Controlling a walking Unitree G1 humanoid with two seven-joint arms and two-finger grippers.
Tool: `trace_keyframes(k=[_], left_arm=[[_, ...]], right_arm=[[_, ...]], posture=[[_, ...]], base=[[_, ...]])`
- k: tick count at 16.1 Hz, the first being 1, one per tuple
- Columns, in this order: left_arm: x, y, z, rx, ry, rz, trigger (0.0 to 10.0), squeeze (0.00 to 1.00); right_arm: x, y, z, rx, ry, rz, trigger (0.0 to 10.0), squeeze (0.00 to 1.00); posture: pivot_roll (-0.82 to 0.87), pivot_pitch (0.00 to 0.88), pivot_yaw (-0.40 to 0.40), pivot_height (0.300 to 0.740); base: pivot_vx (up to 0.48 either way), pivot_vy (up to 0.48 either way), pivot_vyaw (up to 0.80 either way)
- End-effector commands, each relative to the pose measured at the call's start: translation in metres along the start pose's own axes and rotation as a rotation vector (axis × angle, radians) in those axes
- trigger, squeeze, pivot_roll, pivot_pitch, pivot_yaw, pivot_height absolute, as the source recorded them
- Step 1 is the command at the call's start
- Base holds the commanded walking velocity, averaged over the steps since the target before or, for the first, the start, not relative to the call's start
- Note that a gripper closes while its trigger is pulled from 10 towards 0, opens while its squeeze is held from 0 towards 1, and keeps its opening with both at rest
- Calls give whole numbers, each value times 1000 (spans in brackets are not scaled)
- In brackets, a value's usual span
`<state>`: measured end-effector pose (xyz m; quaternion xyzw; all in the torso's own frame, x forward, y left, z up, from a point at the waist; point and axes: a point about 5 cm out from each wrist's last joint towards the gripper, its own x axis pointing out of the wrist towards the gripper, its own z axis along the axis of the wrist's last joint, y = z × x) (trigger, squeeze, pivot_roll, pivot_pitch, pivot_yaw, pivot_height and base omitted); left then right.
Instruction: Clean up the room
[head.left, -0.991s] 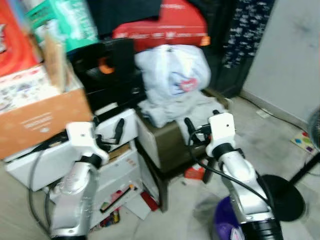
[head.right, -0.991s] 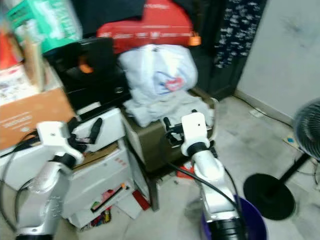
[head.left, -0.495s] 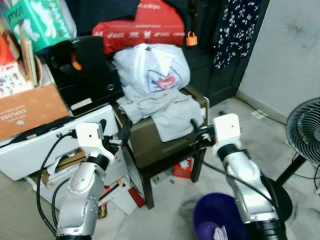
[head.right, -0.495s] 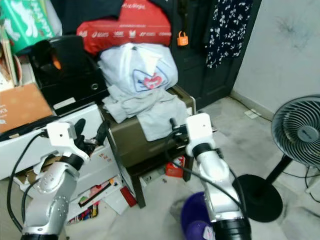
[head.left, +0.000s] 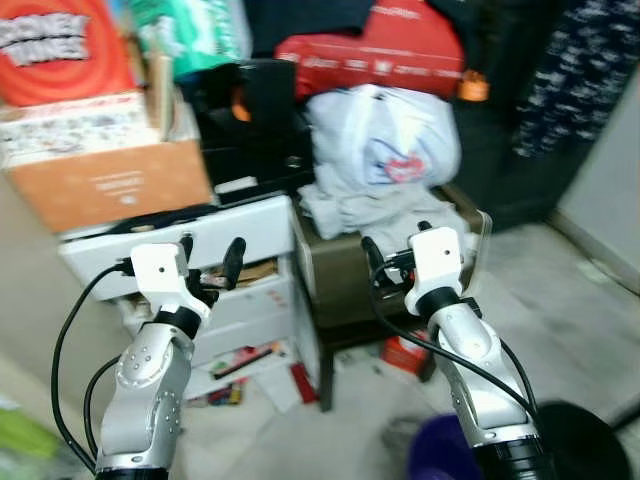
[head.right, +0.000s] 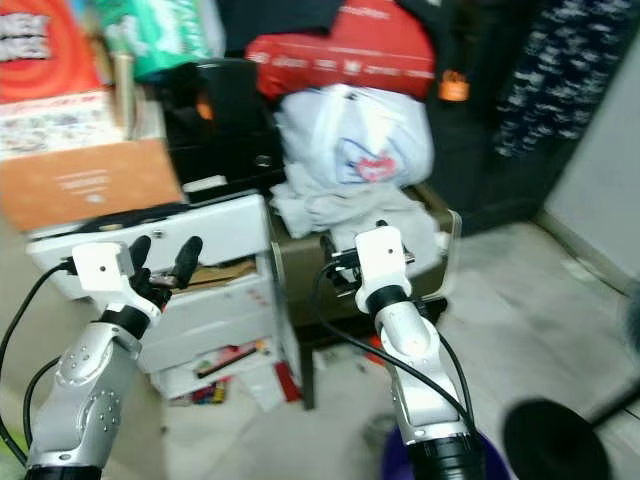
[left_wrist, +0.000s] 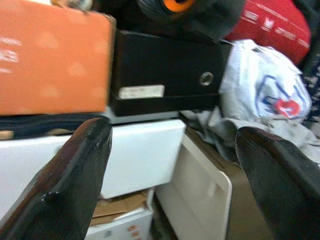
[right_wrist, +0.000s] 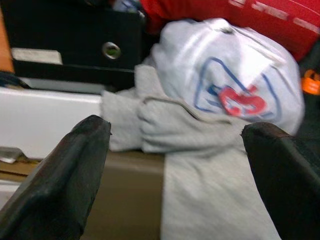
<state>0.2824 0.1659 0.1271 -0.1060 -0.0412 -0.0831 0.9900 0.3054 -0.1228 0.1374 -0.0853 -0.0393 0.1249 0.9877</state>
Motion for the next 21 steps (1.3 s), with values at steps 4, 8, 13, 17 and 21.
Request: trace_keyframes(k=[4, 8, 13, 17, 21], left_arm=[[3, -3, 2, 14, -7, -10, 10000, 0], [4, -5, 1, 15, -8, -13, 10000, 0], [5, -4, 1, 14, -9, -5, 10000, 0], [5, -4, 1, 15, -11, -3, 10000, 0], [4, -5, 1, 16, -11, 3, 10000, 0]], right_arm=[[1, -3, 1, -3, -5, -6, 10000, 0], [2, -4, 1, -4, -6, -8, 10000, 0], [3, -4, 2, -5, -6, -9, 10000, 0], [3, -4, 2, -5, -7, -13, 10000, 0], [2, -4, 2, -6, -7, -13, 10000, 0]], posture=[[-23, 0, 28, 740], [-25, 0, 27, 740], [-23, 0, 23, 740], [-24, 0, 24, 740], [-26, 0, 24, 740]], base=[[0, 0, 800], [0, 0, 800], [0, 0, 800], [0, 0, 800], [0, 0, 800]])
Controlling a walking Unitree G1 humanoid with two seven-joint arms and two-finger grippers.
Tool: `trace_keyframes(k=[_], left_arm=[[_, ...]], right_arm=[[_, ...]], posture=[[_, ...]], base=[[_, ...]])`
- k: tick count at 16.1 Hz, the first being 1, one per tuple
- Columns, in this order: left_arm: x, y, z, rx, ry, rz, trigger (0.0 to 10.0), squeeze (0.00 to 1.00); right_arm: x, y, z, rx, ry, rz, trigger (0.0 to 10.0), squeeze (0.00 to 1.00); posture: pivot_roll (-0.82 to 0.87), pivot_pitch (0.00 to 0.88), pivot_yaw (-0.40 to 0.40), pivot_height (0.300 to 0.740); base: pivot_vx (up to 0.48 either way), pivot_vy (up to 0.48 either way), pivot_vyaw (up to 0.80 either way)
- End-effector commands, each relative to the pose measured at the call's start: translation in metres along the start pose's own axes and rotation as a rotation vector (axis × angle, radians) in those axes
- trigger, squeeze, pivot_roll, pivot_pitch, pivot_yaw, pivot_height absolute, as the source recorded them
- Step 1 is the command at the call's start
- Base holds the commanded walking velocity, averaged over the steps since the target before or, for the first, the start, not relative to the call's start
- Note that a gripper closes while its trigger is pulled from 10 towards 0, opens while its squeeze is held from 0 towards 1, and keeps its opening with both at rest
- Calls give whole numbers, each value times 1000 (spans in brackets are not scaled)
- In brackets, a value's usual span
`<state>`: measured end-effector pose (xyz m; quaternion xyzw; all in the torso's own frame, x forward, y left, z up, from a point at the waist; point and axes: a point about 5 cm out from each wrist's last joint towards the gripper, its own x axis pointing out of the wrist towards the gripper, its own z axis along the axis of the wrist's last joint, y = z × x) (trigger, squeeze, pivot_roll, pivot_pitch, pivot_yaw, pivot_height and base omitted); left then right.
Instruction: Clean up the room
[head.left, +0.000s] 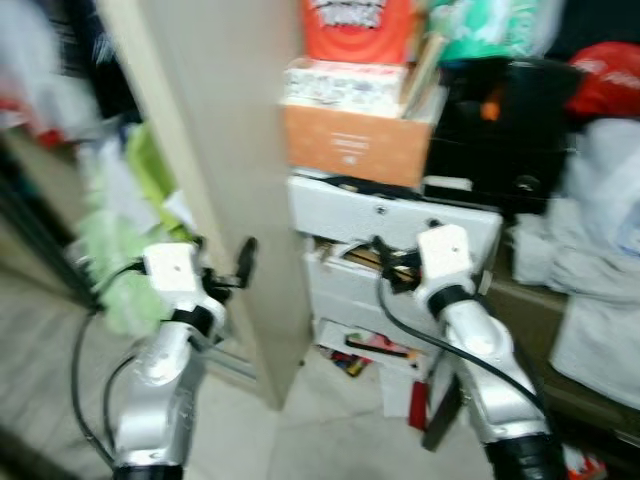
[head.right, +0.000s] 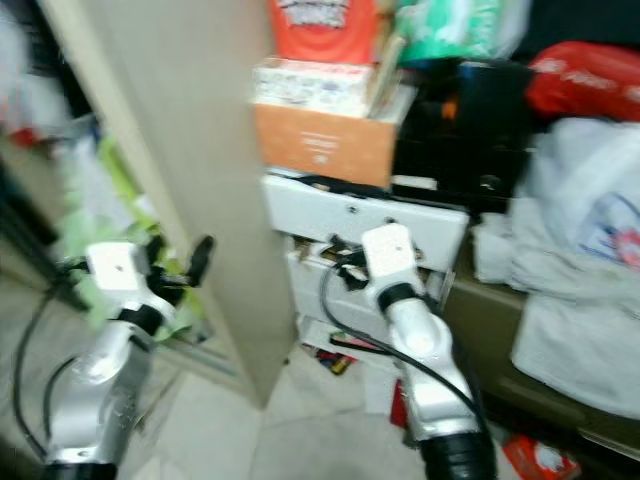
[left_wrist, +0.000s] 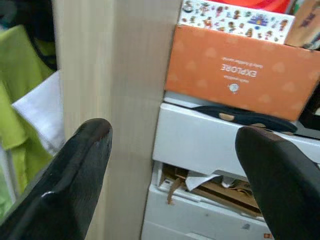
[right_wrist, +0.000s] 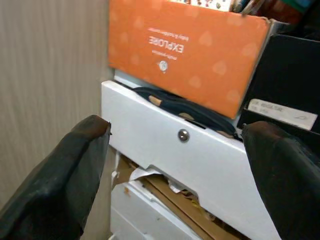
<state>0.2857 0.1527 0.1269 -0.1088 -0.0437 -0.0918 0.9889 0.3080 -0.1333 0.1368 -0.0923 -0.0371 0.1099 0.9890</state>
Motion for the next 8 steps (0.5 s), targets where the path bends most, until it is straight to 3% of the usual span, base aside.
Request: trace_keyframes(k=[1, 8], left_arm=[[-1, 7, 4, 22, -7, 23, 10000, 0], [-1, 8, 3, 24, -3, 34, 10000, 0]], right_arm=[[2, 7, 4, 9, -14, 16, 10000, 0], [3, 7, 4, 11, -14, 19, 10000, 0]], posture=[[-26, 0, 24, 740], [-23, 0, 20, 740]], base=[[0, 0, 800], [0, 0, 800]])
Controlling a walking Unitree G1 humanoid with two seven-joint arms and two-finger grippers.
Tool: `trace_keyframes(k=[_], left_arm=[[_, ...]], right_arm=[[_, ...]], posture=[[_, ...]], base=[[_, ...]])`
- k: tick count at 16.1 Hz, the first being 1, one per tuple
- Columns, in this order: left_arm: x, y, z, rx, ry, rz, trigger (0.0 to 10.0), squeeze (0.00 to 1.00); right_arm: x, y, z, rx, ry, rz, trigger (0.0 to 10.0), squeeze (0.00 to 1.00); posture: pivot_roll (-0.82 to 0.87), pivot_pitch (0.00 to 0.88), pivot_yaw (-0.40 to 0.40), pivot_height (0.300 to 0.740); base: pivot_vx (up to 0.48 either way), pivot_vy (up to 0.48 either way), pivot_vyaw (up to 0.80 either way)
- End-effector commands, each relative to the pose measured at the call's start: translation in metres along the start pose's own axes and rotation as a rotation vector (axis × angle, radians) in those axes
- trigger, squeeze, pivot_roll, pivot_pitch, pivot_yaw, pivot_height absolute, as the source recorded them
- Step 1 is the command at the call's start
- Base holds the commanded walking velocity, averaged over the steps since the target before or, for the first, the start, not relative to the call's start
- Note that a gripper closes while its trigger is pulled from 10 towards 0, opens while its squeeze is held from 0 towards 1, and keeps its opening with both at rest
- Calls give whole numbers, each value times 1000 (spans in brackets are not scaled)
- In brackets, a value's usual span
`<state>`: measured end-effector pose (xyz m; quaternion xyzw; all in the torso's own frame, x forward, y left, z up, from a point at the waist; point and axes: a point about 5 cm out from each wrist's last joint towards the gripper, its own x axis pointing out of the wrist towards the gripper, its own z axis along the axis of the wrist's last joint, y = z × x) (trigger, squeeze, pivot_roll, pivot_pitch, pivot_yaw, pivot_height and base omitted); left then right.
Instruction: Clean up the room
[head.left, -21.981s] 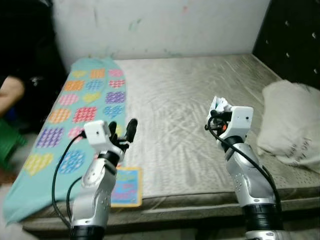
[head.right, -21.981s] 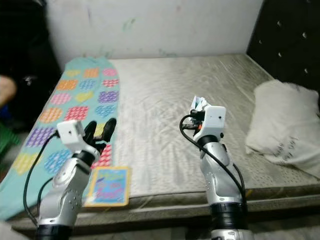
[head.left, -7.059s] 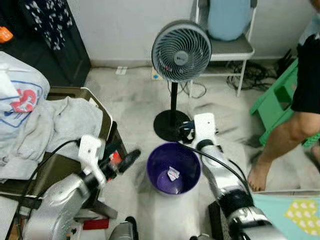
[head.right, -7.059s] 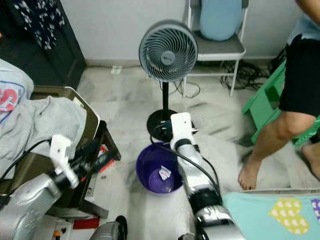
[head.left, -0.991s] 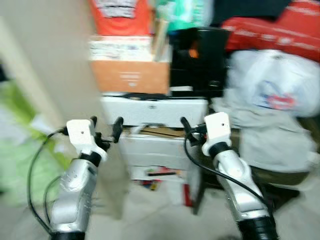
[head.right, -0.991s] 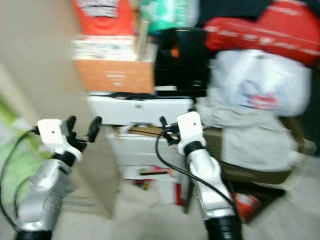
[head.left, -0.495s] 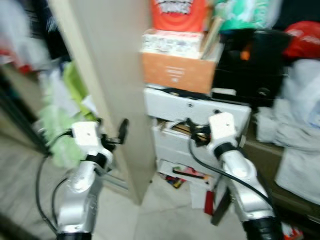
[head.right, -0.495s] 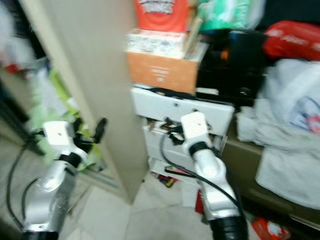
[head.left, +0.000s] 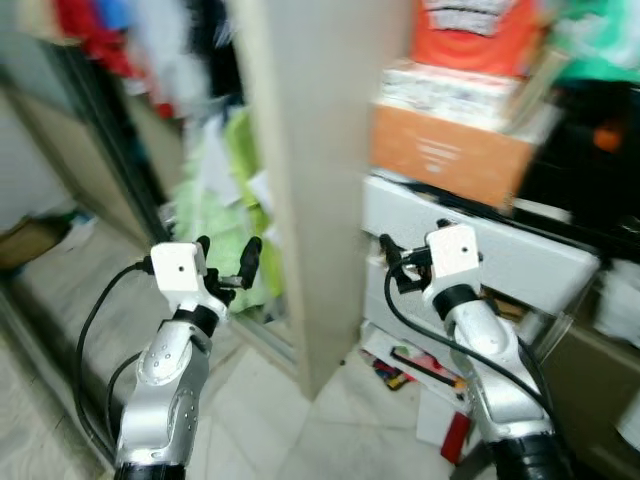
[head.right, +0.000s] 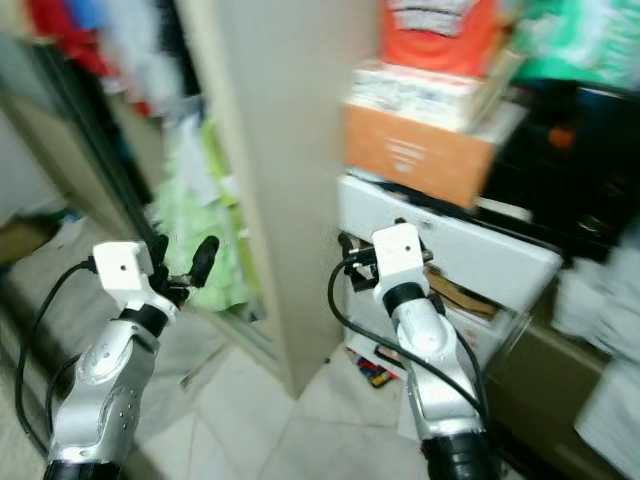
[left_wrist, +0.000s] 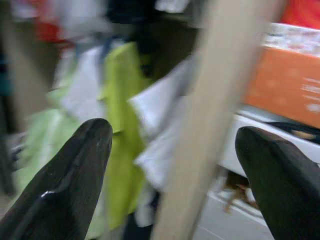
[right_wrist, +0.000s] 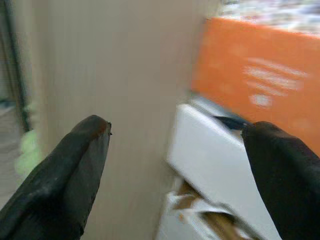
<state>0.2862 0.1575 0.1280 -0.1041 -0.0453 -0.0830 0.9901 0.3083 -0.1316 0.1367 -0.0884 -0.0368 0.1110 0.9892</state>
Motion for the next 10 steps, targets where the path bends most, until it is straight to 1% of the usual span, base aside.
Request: trace_keyframes(k=[1, 4, 6, 10], left_arm=[[-1, 4, 1, 14, 2, 19, 10000, 0], [-1, 3, 0, 15, 3, 23, 10000, 0], [-1, 3, 0, 14, 3, 27, 10000, 0], [0, 3, -1, 13, 6, 28, 10000, 0]], right_arm=[[2, 6, 4, 3, -14, 18, 10000, 0], [2, 5, 4, 3, -12, 19, 10000, 0], [2, 5, 4, 1, -14, 22, 10000, 0], [2, 7, 4, -3, -12, 29, 10000, 0]], posture=[[-23, 0, 20, 740], [-24, 0, 21, 740], [-24, 0, 18, 740], [-25, 0, 17, 740]], base=[[0, 0, 450], [0, 0, 0], [0, 0, 800], [0, 0, 548]])
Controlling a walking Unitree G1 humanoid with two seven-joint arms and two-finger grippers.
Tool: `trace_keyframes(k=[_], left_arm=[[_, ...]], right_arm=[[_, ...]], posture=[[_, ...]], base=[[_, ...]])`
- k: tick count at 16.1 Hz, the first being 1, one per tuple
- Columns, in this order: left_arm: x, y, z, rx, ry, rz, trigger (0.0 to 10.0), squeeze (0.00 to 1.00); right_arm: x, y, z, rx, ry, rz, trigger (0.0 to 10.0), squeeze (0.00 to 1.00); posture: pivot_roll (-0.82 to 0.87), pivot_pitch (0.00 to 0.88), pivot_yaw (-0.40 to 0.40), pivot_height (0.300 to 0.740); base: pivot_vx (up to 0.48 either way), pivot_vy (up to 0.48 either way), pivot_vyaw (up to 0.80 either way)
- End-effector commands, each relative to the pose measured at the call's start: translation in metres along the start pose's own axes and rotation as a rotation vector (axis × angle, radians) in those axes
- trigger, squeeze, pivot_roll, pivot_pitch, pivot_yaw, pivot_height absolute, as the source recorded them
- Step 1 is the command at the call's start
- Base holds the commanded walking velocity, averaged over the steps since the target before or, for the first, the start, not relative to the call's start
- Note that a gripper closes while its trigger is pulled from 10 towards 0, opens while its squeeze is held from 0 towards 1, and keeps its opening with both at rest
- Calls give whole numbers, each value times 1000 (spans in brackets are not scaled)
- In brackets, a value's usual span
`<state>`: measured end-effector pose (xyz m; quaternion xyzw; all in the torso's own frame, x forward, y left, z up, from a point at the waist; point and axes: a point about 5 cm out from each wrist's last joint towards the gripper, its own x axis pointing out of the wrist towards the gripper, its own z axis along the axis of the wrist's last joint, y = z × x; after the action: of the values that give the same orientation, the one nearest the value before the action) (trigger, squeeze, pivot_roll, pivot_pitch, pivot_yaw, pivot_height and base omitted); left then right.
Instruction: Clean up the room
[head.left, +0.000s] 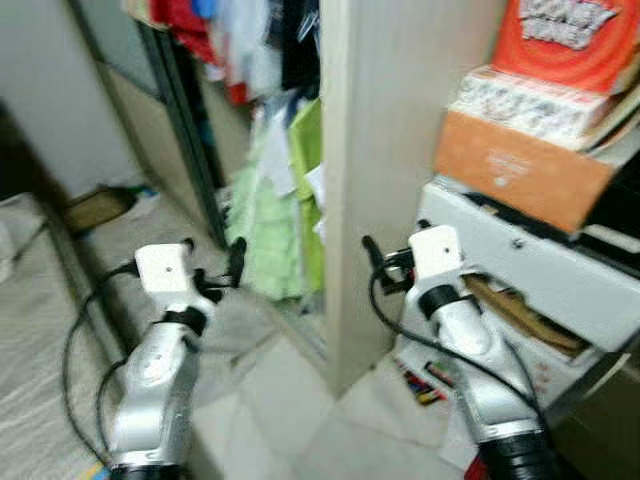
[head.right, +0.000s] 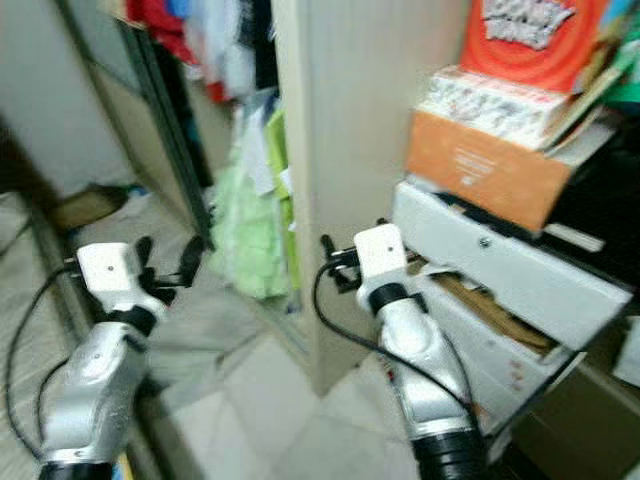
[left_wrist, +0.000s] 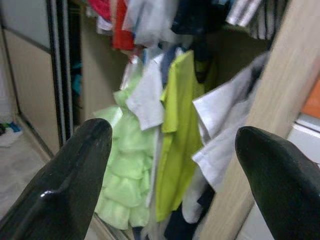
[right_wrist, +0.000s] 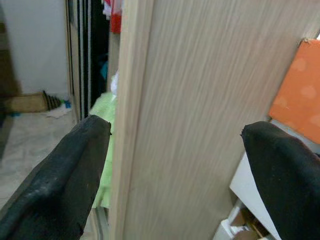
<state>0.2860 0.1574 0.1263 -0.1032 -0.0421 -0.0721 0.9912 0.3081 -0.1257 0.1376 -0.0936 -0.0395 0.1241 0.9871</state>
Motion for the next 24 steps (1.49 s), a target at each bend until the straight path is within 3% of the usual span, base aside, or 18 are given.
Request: trace_keyframes(k=[1, 20, 24], left_arm=[[0, 2, 1, 12, 3, 5, 10000, 0], [4, 1, 1, 22, -4, 13, 10000, 0], [4, 1, 1, 10, -4, 15, 10000, 0]], right_arm=[[1, 1, 2, 3, -5, 6, 10000, 0], [4, 1, 3, 7, -13, 11, 10000, 0], [4, 0, 3, 16, -12, 7, 10000, 0]], posture=[[-25, 0, 17, 740], [-27, 0, 17, 740], [-29, 0, 16, 740]], base=[[0, 0, 800], [0, 0, 800], [0, 0, 116]])
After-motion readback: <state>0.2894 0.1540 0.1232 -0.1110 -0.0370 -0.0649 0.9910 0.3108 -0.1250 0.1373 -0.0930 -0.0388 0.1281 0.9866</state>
